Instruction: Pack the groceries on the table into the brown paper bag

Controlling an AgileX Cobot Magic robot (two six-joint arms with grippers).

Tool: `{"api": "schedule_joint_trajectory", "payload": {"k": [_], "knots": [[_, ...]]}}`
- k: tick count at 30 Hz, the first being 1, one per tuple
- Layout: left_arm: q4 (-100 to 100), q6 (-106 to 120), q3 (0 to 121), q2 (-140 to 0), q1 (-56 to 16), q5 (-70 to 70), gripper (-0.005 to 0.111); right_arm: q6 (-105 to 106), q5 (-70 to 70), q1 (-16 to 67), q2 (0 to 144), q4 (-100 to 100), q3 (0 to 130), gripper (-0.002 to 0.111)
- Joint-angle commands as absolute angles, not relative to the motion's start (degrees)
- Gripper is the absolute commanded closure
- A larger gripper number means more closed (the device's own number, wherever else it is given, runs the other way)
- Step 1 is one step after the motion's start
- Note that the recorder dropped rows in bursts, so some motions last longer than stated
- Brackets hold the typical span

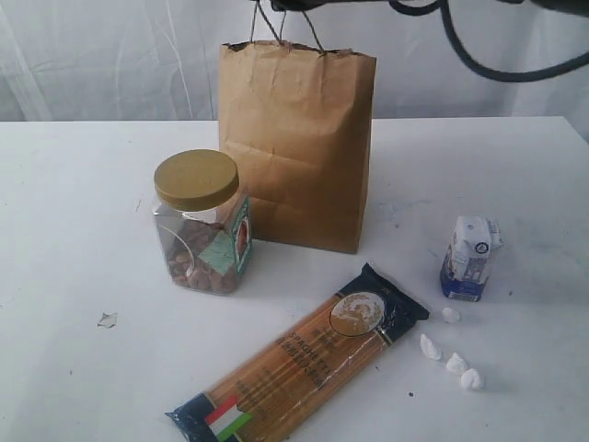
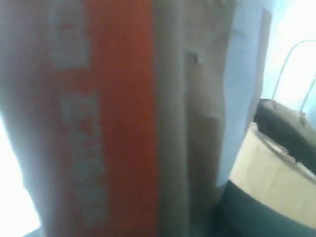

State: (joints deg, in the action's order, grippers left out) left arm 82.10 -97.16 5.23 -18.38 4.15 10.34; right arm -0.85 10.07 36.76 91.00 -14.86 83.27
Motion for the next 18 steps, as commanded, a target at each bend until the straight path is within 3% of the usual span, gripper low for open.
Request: {"api": "schedule_joint_trajectory", "payload": {"k": [1,10,18], "knots": [[83.2,-97.5,5.1,-18.0,3.9,10.9,0.107,0.0,0.0,32.8,94.4,-13.6,83.9,0.108],[83.2,-97.5,5.1,-18.0,3.9,10.9,0.107,-0.4,-6.6,29.6,99.1,-13.7,83.9,0.108],[83.4,-97.5,5.1,-18.0,3.9,9.8,0.107,-5.3,-6.5,30.6,92.4,-15.3,83.9,0.108]]}}
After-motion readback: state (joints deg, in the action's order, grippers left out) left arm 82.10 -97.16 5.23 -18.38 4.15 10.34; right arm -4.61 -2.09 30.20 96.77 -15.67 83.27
